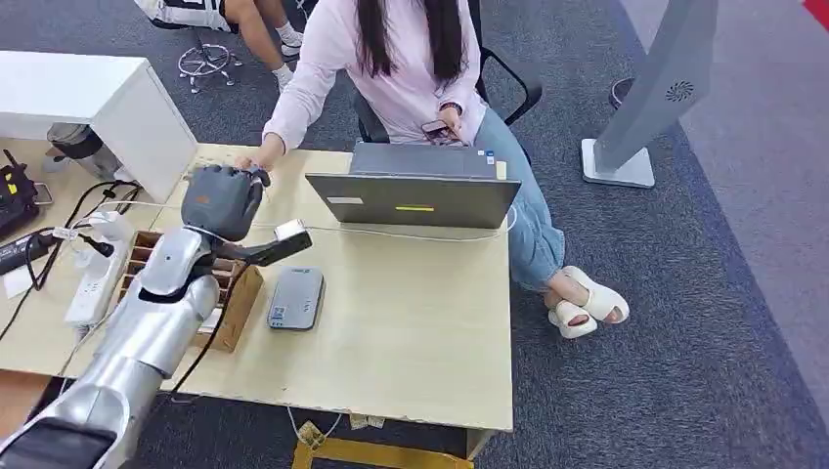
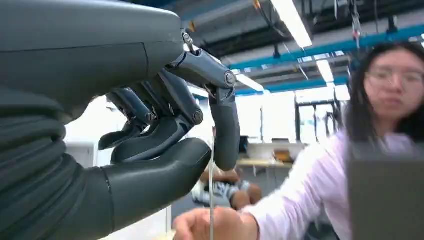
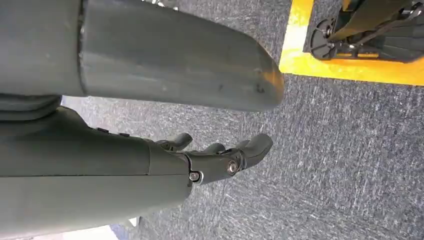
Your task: Pass the card to the sensor for recognition and then transmit it.
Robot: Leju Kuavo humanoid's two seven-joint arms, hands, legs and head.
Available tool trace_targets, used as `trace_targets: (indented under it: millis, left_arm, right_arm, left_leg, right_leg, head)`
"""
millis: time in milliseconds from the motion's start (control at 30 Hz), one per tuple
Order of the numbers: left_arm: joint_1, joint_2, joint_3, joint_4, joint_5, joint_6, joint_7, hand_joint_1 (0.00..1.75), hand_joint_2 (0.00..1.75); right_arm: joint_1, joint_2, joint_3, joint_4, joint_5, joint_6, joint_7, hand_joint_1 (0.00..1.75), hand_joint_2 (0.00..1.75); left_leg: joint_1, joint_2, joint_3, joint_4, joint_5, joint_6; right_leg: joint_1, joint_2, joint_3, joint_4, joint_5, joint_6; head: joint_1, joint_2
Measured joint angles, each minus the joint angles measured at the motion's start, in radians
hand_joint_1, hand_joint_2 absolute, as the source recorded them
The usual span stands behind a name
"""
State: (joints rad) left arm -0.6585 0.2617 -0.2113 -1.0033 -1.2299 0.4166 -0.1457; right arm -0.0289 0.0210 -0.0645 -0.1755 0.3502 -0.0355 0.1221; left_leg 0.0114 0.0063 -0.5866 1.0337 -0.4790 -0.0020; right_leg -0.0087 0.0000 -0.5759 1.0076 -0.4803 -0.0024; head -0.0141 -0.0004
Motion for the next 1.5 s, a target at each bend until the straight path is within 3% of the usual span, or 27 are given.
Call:
trace_targets:
  millis: [233,433,467,500,900,1000,1100,1333,1500]
  left_arm:
    - [-0.198,0.014,0.002,0.103,-0.07,-0.033,0.039,1.75,1.75]
    - [-0.306,0.008,0.001,0.185,-0.095,-0.061,0.058,1.75,1.75]
    - [-0.317,0.006,0.001,0.199,-0.096,-0.063,0.061,1.03,1.75]
    - [-0.325,0.004,0.001,0.208,-0.093,-0.062,0.062,0.0,1.75]
    - [-0.293,-0.015,0.003,0.245,0.0,-0.004,0.021,0.0,1.75]
    - [-0.214,-0.012,0.019,0.172,0.057,0.009,-0.01,0.0,1.75]
    - [-0.071,0.006,0.044,0.022,0.105,0.024,-0.028,0.0,1.75]
    - [0.369,0.05,0.173,-0.393,0.215,0.09,-0.098,0.0,1.75]
    - [0.671,0.051,0.312,-0.62,0.274,0.137,-0.187,0.0,1.75]
  right_arm:
    - [-0.004,0.0,-0.001,0.0,0.018,-0.003,0.005,0.0,0.0]
    - [-0.007,0.0,-0.006,0.0,0.023,-0.002,0.007,0.0,0.0]
    - [-0.007,0.0,-0.007,0.0,0.023,-0.002,0.009,0.0,0.0]
    - [-0.006,0.0,-0.007,0.0,0.023,-0.002,0.01,0.0,0.0]
    - [-0.006,0.0,-0.012,0.0,0.032,-0.004,0.017,0.0,0.0]
    - [-0.006,0.0,-0.02,0.0,0.031,-0.01,0.015,0.0,0.0]
    - [-0.004,0.0,-0.035,0.0,0.023,-0.018,0.011,0.0,0.0]
    - [0.007,0.003,-0.082,0.0,0.011,-0.04,0.006,0.0,0.0]
    - [0.015,0.009,-0.135,0.0,0.014,-0.054,0.003,0.0,0.0]
  left_leg:
    - [0.0,0.0,0.0,0.0,0.0,0.0]
    - [0.0,0.0,0.0,0.0,0.0,0.0]
    - [0.0,0.0,0.0,0.0,0.0,0.0]
    - [0.0,0.0,0.0,0.0,0.0,0.0]
    - [0.0,0.0,0.0,0.0,0.0,0.0]
    - [0.0,0.0,0.0,0.0,0.0,0.0]
    - [0.0,0.003,0.001,0.0,-0.001,-0.001]
    - [0.0,0.006,0.001,-0.002,-0.004,-0.002]
    - [0.0,0.007,0.001,-0.002,-0.005,-0.001]
  right_leg:
    - [0.0,0.0,0.0,0.0,0.001,-0.001]
    - [0.0,0.0,0.0,0.0,0.001,-0.001]
    - [0.0,0.0,0.0,0.0,0.001,-0.001]
    - [0.0,0.0,0.0,0.0,0.001,-0.001]
    - [0.0,0.0,0.0,0.0,0.001,-0.001]
    - [0.0,0.0,0.0,0.0,0.0,-0.001]
    - [0.0,0.002,0.0,0.0,0.0,-0.001]
    - [0.0,0.005,-0.001,0.0,-0.002,-0.002]
    - [0.0,0.005,-0.001,0.0,-0.005,-0.002]
  head:
    - [0.0,0.0]
    - [0.0,0.0]
    - [0.0,0.0]
    - [0.0,0.0]
    - [0.0,0.0]
    - [0.0,0.0]
    - [0.0,0.0]
    - [0.0,0.0]
    - [0.0,0.0]
